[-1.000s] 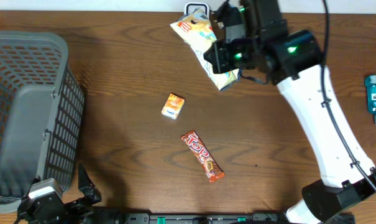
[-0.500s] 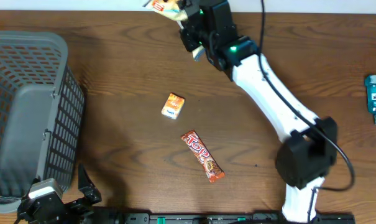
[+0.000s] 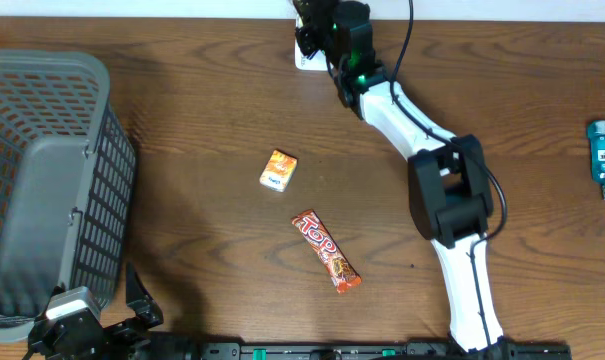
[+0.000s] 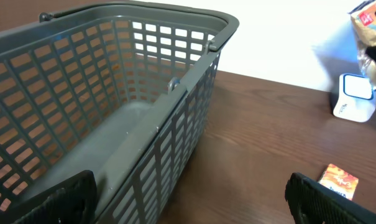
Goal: Scan the item barcode
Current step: 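Hold and turn the snack bag against the white scanner face, then carry the snack bag right and set it at the table's right edge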
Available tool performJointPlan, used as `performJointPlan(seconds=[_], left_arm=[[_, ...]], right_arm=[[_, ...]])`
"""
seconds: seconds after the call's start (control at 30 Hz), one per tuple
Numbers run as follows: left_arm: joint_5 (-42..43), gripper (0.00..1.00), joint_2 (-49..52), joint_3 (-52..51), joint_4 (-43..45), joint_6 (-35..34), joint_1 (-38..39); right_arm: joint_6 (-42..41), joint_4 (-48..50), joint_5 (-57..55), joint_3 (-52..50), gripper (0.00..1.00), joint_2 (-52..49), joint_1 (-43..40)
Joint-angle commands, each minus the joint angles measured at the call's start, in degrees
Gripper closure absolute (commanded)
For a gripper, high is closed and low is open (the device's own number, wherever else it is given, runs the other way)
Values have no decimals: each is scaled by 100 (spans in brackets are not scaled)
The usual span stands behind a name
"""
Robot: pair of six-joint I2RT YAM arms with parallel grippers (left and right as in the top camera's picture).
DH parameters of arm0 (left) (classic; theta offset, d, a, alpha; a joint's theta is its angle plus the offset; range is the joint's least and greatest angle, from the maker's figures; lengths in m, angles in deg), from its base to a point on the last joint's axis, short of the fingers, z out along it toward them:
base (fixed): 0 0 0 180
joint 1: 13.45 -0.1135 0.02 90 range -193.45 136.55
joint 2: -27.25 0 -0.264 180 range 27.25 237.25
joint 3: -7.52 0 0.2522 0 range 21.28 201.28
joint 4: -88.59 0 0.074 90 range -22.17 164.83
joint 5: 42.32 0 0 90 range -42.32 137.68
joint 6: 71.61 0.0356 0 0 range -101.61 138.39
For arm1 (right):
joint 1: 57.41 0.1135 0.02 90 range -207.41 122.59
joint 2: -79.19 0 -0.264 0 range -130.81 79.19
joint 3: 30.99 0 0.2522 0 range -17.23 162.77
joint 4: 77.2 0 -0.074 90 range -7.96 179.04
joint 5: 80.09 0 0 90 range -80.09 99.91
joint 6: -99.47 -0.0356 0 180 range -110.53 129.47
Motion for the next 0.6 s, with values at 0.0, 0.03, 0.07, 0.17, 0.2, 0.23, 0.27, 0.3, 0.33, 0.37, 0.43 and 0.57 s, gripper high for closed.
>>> performJointPlan(seconds=[0.0, 0.03, 0.07, 0.17, 0.2, 0.23, 0.27, 0.3, 0.33, 0.37, 0.43, 0.57], left_arm=[[-153, 2, 0, -417, -557, -404, -20], [-155, 2, -2, -417, -557, -402, -20], [-153, 2, -2, -417, -557, -402, -20], [-153, 2, -2, -417, -557, -402, -20], [-153, 2, -2, -417, -557, -404, -20], [-153, 2, 0, -417, -560, -402, -20], [-153, 2, -2, -417, -557, -402, -20], [-153, 2, -2, -417, -557, -404, -20], [-153, 2, 0, -417, -557, -402, -20], [-155, 2, -2, -417, -557, -402, -20], [-155, 2, -2, -417, -557, -402, -20], [-153, 2, -2, -417, -557, -402, -20]], right_arm=[[-610, -50, 627, 894, 99, -544, -79], [-671, -129, 691, 1054, 99, -634, -76], [-732, -190, 708, 1187, 99, -715, -74], [-776, -258, 704, 1381, 99, -841, -55], [-774, -258, 704, 1384, 99, -841, -42], [-774, -258, 702, 1384, 99, -841, -33], [-774, -258, 702, 1384, 99, -841, -22], [-776, -258, 702, 1384, 99, -841, -9], [-776, -258, 702, 1386, 99, -841, -4], [-815, -260, 697, 1386, 99, -841, -2], [-929, -295, 671, 1386, 99, -835, -11], [-1056, -931, 509, 1397, 99, -479, -127]])
